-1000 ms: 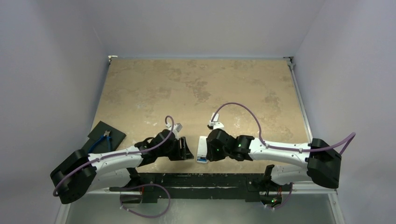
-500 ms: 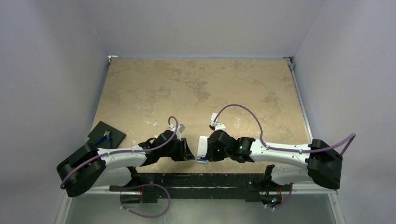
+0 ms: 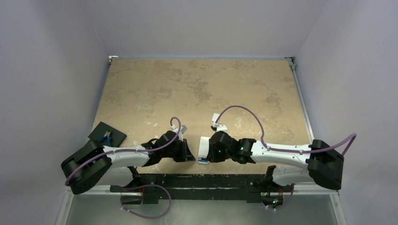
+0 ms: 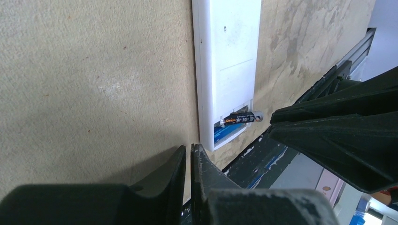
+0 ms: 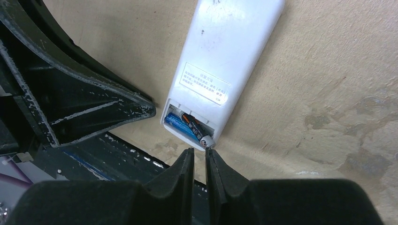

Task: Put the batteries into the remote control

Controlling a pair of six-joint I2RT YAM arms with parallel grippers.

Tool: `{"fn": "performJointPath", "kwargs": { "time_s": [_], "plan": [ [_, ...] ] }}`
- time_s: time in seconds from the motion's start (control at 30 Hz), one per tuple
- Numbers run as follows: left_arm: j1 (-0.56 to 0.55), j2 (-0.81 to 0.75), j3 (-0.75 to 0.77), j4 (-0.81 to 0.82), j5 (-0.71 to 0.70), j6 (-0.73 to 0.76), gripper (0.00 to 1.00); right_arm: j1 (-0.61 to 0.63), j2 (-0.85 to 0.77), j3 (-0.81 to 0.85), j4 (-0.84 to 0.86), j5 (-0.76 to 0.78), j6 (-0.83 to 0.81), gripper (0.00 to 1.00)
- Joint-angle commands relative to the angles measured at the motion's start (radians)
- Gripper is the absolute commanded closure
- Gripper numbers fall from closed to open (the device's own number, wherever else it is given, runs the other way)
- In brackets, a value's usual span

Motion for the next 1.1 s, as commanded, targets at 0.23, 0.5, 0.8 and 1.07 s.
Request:
{"fn": "performJointPath", "kwargs": {
  "time_s": [0.23, 0.5, 0.8, 1.07],
  "plan": [
    [-0.008, 0.033, -0.002, 0.069, 0.012, -0.012, 0.98, -0.003, 0.013, -0.018, 0.039, 0.024, 0.038, 0.78],
    [-0.011, 0.05, 0.004, 0.08, 0.012, -0.013, 1.0, -0.003, 0.018, -0.012, 0.019, 0.042, 0.042, 0.78],
    [-0.017, 0.075, 0.016, 0.092, 0.015, -0.014, 1.0, -0.003, 0.032, -0.009, 0.034, 0.037, 0.042, 0.79],
    [-0.024, 0.082, 0.026, 0.091, 0.009, -0.015, 1.0, -0.003, 0.052, -0.002, 0.051, 0.032, 0.031, 0.81]
  ]
}}
